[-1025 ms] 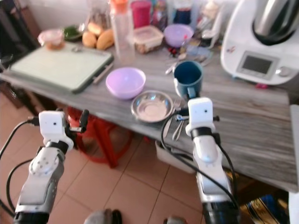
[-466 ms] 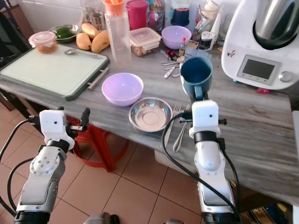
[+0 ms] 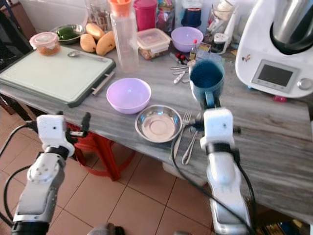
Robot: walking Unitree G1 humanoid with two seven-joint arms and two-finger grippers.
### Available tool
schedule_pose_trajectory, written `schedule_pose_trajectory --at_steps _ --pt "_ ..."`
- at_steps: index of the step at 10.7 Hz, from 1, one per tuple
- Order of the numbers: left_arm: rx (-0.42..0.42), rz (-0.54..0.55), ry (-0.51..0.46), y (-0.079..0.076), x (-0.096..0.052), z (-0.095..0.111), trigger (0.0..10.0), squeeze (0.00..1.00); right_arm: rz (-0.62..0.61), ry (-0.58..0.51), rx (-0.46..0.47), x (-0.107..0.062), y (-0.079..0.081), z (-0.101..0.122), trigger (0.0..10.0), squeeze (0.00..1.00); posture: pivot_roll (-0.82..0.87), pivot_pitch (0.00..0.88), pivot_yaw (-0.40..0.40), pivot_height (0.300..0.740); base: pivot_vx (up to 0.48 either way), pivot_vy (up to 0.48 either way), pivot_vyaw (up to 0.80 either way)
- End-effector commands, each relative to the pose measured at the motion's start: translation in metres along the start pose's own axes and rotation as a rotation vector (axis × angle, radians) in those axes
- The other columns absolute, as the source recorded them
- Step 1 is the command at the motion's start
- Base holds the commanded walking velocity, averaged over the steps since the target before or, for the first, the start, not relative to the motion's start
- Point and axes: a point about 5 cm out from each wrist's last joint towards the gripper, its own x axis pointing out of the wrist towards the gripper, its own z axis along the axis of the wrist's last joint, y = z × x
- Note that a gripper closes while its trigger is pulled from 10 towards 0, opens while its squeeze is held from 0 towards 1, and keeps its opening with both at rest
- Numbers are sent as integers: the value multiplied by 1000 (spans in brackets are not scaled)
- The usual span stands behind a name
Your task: Setting the table
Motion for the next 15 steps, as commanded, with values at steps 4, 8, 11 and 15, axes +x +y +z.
schedule_pose_trajectory --at_steps 4,8,11,15 --pt "4 17 -14 6 -4 3 10000 0 -5 -25 -1 -6 -2 8 10000 0 -39 0 12 740 303 0 0" --pt "1 15 -22 4 -3 5 10000 0 4 -31 4 0 -2 10 10000 0 -39 0 10 740 310 0 0" --pt "-2 8 -19 3 -4 4 10000 0 46 -21 48 24 -7 8 10000 0 -32 0 11 740 323 0 0" --pt "2 24 -14 5 -7 4 10000 0 81 -25 86 35 -2 8 10000 0 -19 0 16 740 150 0 0"
